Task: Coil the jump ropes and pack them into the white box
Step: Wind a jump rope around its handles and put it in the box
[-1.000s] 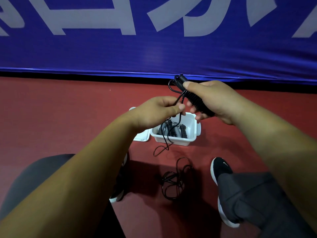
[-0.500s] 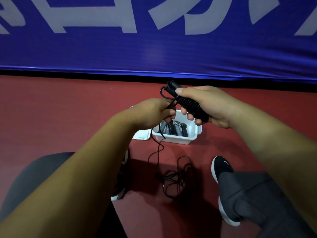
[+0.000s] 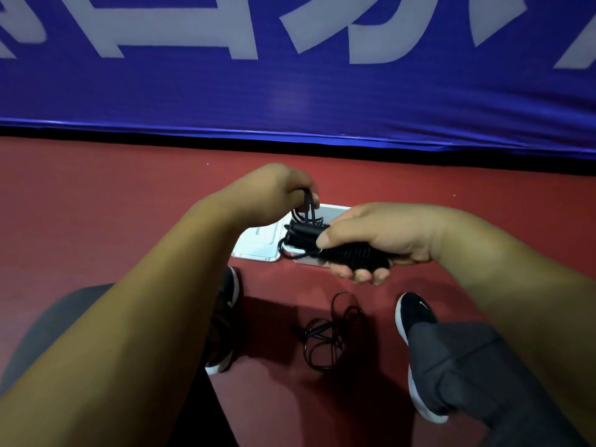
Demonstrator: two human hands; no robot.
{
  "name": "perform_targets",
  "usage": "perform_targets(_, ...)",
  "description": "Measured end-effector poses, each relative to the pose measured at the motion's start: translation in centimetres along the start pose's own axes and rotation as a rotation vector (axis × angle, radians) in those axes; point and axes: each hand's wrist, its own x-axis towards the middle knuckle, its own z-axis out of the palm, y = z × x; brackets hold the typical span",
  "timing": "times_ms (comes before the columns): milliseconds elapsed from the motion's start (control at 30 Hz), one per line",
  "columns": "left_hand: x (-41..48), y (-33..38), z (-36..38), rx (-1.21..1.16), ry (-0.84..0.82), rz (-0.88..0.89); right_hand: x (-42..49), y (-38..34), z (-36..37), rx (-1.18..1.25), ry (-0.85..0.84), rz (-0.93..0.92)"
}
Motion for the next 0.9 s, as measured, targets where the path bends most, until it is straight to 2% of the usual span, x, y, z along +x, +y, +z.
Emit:
perform_targets(200,-0.2,1.7,0.6,-0.048,0.069,0.145,1.5,1.1,0.7,-0.15,-0.003,0.119)
perform_targets(367,-0.4,2.3,0.1,0.027,0.242,0.217,3.2,2.3,-0.7,-0.056,0.226,0.112)
perform_targets(467,-0.7,2.3,-0.2,0.056,0.276,0.218,3.6,2.2,-1.9,-0.031,0.369,0.09)
perform_targets(633,-1.6,2.4,-1.0,0.043,0.166,0.183,3.7,1.8,-2.7,0.111,0.466,0.045)
perform_targets(733,-1.9,2.3,-1.3,-0.002,0.077,0.093,3.7,1.9,-2.9,0.237,0.474,-0.002)
perform_targets(900,-1.8,1.2,-0.9,0.006,0.085,-0.069,3.4,1.9,-2.7,0.454,0.473,-0.146)
